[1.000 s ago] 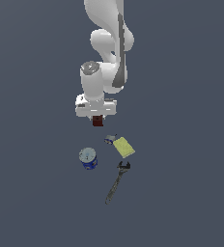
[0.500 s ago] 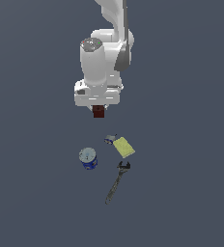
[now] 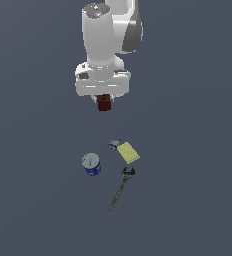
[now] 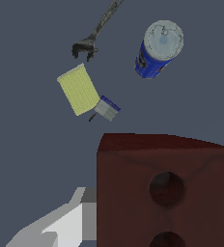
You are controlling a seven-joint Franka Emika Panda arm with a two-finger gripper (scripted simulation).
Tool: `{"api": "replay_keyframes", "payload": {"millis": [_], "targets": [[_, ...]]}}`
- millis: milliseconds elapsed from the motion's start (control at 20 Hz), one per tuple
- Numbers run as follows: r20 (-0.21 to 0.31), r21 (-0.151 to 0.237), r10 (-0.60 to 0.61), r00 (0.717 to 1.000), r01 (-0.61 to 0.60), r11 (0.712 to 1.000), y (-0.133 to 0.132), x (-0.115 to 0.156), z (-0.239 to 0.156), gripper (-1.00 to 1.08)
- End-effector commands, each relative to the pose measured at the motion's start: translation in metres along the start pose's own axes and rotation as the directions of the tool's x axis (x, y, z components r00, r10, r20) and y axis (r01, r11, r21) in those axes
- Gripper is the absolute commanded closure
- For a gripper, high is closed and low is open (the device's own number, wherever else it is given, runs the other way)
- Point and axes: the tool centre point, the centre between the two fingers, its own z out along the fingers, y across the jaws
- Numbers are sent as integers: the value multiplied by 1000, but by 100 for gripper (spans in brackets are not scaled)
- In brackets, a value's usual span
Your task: Pick up a designated object from a clutter of objects.
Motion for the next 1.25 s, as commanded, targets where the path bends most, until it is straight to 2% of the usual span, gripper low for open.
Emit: {"api": "replay_keyframes", "payload": {"millis": [0,650,1200], "targets": [[-1,0,0,1000,0,1000,-4,2,-23,108],[-2,4,-2,1000,2,1000,-21,15,-122,108],[-2,4,-2,1000,2,1000,-26,21,-149,108]]}}
